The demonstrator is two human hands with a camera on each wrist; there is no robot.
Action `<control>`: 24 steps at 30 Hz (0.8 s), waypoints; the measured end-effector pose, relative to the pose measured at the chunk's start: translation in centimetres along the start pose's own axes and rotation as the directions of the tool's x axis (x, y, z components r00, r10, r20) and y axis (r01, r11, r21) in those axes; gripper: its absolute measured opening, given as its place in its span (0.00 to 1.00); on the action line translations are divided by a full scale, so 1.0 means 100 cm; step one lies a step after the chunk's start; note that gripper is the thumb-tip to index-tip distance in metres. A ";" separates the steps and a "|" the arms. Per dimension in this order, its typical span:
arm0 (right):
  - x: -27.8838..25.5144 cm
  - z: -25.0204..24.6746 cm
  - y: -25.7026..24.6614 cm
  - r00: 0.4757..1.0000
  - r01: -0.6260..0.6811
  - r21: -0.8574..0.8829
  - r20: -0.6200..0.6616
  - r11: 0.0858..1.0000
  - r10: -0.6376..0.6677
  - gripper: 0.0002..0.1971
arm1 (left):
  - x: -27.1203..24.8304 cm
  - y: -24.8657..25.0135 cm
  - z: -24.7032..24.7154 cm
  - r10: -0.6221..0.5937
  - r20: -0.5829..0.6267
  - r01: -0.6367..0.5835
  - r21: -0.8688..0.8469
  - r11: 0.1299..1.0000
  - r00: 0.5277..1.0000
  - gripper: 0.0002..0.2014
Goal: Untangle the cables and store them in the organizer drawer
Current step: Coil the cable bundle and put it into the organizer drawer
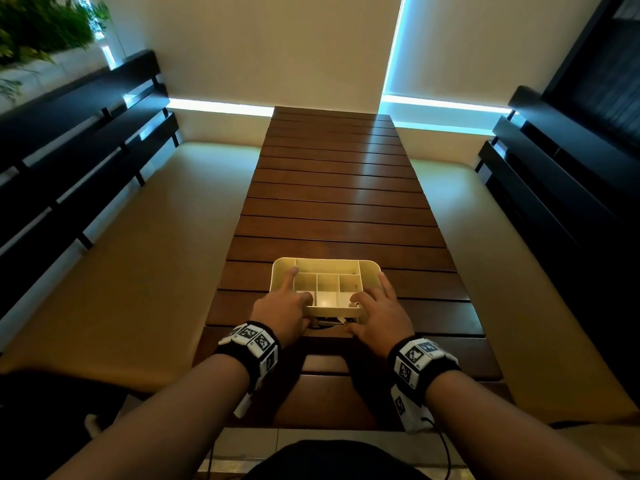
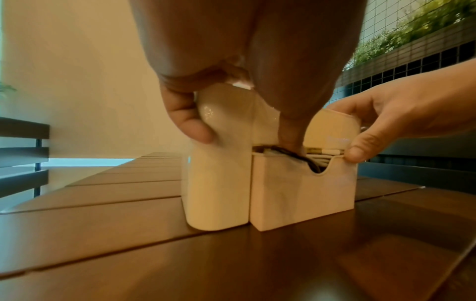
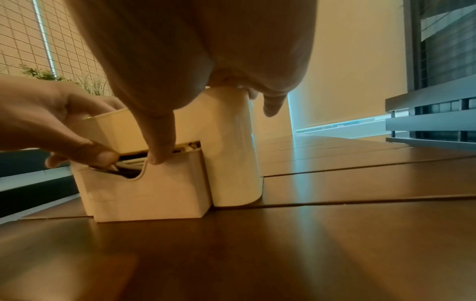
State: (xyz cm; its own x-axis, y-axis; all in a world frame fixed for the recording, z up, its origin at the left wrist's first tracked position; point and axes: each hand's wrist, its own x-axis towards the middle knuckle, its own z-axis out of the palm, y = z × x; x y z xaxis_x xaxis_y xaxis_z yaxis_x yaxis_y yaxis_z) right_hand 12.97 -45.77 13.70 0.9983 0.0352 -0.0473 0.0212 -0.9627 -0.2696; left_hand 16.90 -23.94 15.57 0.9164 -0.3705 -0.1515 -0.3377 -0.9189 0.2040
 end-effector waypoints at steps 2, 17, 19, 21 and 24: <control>-0.001 0.004 -0.001 0.999 -0.018 0.076 -0.041 0.997 0.021 0.32 | -0.001 -0.001 -0.001 -0.003 -0.012 0.003 -0.010 1.000 1.000 0.18; -0.001 0.019 -0.002 0.978 -0.121 0.353 -0.116 0.928 0.171 0.37 | 0.000 -0.010 -0.001 0.082 0.037 -0.084 0.076 0.994 0.996 0.24; -0.002 0.019 -0.003 0.980 -0.103 0.315 -0.132 0.944 0.151 0.37 | 0.000 -0.010 -0.001 0.075 0.030 -0.078 0.085 0.993 0.997 0.24; -0.005 0.017 -0.003 0.982 -0.085 0.278 -0.138 0.957 0.128 0.37 | -0.002 -0.007 0.001 0.065 0.014 -0.066 0.089 0.994 0.998 0.23; -0.009 0.013 0.000 0.988 -0.040 0.264 -0.132 0.964 0.077 0.39 | -0.007 -0.004 0.003 0.055 -0.011 -0.054 0.080 0.995 0.998 0.21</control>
State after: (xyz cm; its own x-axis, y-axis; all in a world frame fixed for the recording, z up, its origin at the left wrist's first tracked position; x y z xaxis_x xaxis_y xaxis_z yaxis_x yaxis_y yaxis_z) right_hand 11.95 -45.42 12.47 0.9954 -0.0748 0.0592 -0.0341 -0.8585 -0.5116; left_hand 16.36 -23.35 15.30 0.8989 -0.4188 -0.1291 -0.4026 -0.9055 0.1341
